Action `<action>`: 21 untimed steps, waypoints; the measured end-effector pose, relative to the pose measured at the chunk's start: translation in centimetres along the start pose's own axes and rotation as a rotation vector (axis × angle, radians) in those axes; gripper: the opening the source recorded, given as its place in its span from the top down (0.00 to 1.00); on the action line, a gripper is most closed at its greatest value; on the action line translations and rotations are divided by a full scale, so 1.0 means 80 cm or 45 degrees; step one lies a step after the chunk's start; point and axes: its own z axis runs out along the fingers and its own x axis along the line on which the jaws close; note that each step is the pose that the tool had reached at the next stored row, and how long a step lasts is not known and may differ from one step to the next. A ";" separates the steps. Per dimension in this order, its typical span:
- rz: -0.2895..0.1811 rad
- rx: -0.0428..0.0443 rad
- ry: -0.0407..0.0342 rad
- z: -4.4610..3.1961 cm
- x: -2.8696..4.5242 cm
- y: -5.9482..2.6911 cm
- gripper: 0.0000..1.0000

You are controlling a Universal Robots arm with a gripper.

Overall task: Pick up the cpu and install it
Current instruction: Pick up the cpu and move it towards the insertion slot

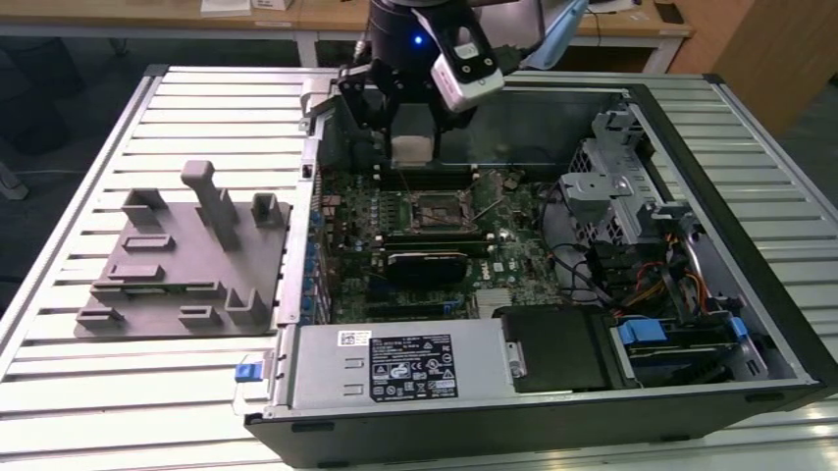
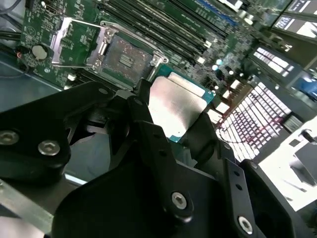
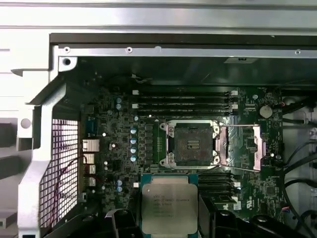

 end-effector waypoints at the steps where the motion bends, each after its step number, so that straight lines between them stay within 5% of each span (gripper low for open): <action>1: 0.000 0.000 0.0001 0.0019 -0.0018 0.000 0.46; 21: 0.000 0.000 0.0022 0.0404 -0.0300 0.009 0.46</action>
